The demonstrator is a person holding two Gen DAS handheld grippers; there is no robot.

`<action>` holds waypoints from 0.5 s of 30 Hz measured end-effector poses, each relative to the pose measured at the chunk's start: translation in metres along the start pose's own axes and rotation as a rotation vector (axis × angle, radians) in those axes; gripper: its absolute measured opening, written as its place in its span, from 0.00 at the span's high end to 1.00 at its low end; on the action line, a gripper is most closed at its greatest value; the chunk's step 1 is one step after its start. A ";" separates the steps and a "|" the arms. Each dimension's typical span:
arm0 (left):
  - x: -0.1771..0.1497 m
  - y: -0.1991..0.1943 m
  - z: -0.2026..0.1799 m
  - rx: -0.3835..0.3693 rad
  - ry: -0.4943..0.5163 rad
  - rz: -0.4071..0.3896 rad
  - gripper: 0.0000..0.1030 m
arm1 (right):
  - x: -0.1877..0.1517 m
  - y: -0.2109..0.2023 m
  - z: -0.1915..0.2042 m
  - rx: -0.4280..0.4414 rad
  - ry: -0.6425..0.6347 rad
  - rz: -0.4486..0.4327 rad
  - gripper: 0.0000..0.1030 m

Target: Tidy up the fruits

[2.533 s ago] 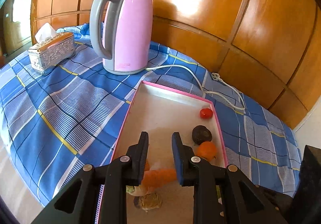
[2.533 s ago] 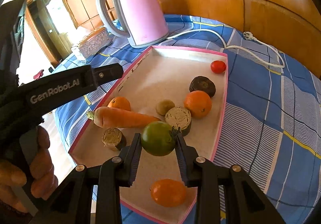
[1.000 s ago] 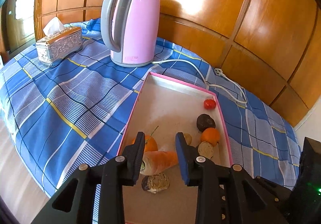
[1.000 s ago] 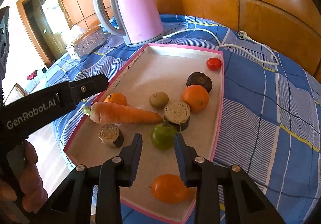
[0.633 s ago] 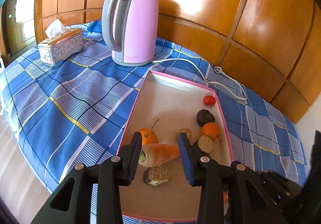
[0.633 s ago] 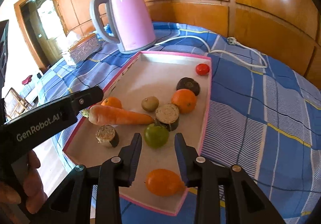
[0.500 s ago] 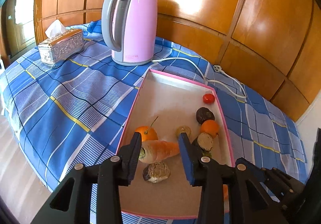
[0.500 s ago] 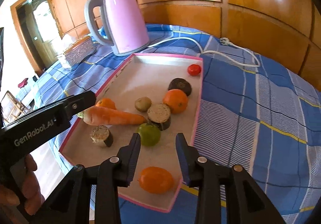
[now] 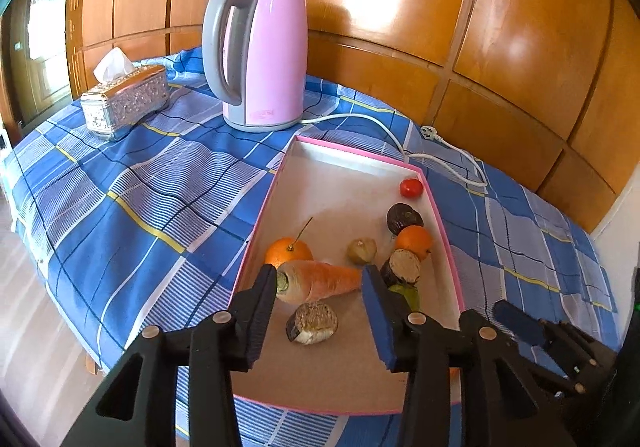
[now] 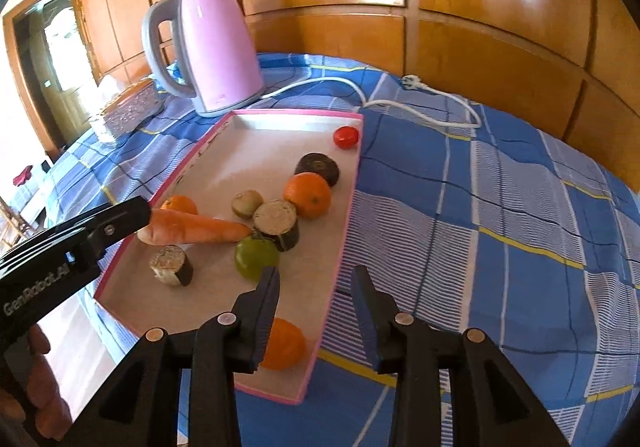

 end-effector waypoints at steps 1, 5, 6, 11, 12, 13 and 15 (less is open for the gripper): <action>-0.001 -0.002 -0.001 0.005 0.004 -0.006 0.53 | -0.001 -0.001 -0.002 -0.012 0.004 -0.005 0.59; -0.006 -0.011 -0.004 0.015 0.018 -0.038 0.43 | -0.003 -0.006 -0.008 -0.032 0.025 -0.022 0.47; -0.007 -0.013 -0.005 0.016 0.023 -0.044 0.40 | -0.004 -0.008 -0.010 -0.041 0.029 -0.027 0.46; -0.012 -0.022 -0.015 0.008 0.050 -0.072 0.32 | -0.007 -0.017 -0.014 -0.069 0.036 -0.058 0.39; -0.013 -0.024 -0.016 0.010 0.055 -0.077 0.31 | -0.008 -0.019 -0.015 -0.070 0.037 -0.064 0.38; -0.014 -0.025 -0.018 0.010 0.058 -0.081 0.30 | -0.009 -0.021 -0.016 -0.073 0.038 -0.069 0.38; -0.015 -0.028 -0.020 0.011 0.063 -0.089 0.27 | -0.010 -0.023 -0.017 -0.076 0.041 -0.071 0.38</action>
Point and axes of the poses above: each gripper's, at about its wrist camera, not at the fingertips, and y roughly the way its jaws point, z to its left, x to its top, the point moved 1 cm from there along y, roughly the way its jaws point, and after that the axes turned 6 degrees about -x, right-handed, at the moved point
